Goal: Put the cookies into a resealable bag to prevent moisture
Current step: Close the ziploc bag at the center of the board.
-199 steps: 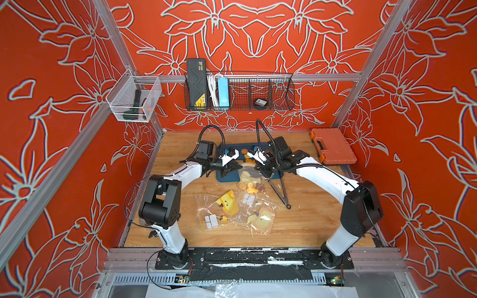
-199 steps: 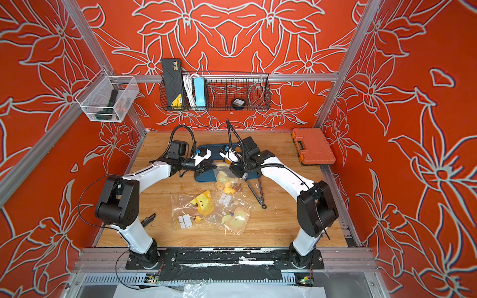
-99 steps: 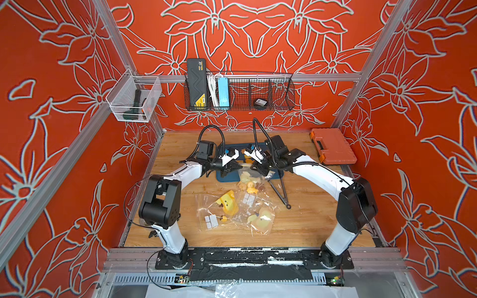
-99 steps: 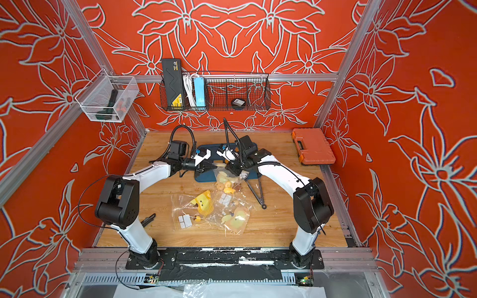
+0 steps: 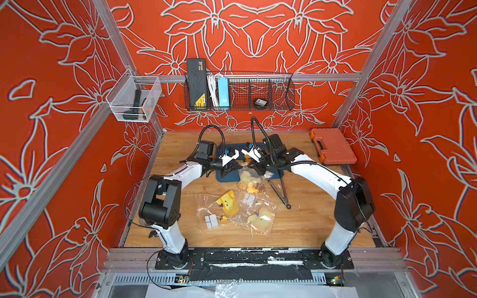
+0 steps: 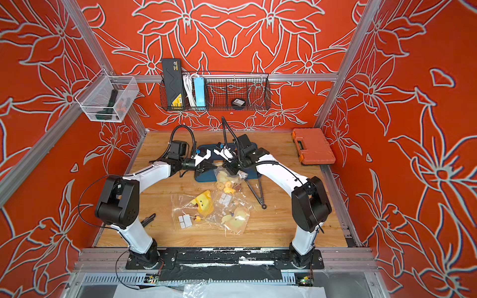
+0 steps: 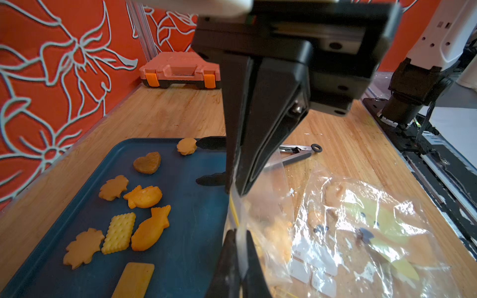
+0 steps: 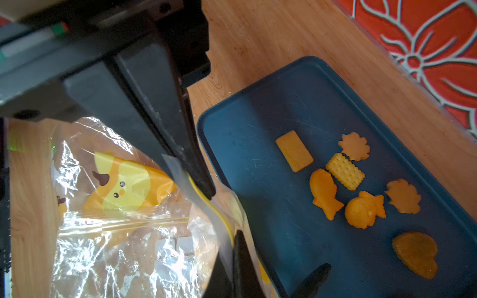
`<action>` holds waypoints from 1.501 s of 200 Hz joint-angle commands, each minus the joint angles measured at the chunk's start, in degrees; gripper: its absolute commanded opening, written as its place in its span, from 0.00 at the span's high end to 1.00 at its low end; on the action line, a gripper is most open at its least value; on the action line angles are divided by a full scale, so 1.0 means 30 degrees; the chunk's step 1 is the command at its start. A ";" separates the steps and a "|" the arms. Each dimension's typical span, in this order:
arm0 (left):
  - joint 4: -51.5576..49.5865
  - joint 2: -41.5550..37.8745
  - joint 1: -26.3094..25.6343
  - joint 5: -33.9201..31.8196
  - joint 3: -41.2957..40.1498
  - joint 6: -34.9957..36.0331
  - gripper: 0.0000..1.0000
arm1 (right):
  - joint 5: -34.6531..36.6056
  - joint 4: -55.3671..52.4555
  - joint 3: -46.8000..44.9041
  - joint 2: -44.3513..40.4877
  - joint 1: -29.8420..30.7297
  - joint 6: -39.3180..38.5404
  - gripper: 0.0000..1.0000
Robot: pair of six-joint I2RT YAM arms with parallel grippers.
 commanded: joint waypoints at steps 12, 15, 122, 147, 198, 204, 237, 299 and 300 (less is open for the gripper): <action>-0.0416 -0.0451 -0.0074 0.0589 0.0321 0.0482 1.00 | -0.0638 0.0399 0.0499 0.0422 0.0147 -0.0015 1.00; -0.0416 -0.0447 -0.0056 0.0570 0.0321 0.0492 1.00 | -0.0644 0.0317 0.0589 0.0444 0.0147 -0.0008 1.00; -0.0438 -0.0423 -0.0066 0.0563 0.0348 0.0493 1.00 | -0.0105 0.0647 0.0421 0.0411 0.0176 0.0352 0.84; -0.0418 -0.0478 -0.0074 0.0516 0.0283 0.0493 1.00 | 0.1663 0.1904 -0.1172 -0.0781 0.0148 0.0419 0.55; -0.0445 -0.0464 -0.0063 0.0521 0.0325 0.0481 1.00 | 0.2649 0.2074 -0.3029 -0.2311 -0.0161 0.0266 0.40; -0.0417 -0.0476 -0.0072 0.0505 0.0321 0.0480 1.00 | 0.3062 0.2510 -0.3458 -0.2574 -0.0160 0.0396 0.25; -0.0387 -0.0463 -0.0065 0.0534 0.0311 0.0457 1.00 | 0.2864 0.1529 -0.3999 -0.3248 -0.0510 0.0197 1.00; -0.0416 -0.0456 -0.0060 0.0527 0.0288 0.0476 1.00 | 0.4036 0.2156 -0.6211 -0.5053 -0.1074 0.0639 1.00; -0.0416 -0.0454 -0.0067 0.0530 0.0290 0.0485 1.00 | 0.4014 0.2116 -0.6209 -0.5066 -0.1079 0.0632 1.00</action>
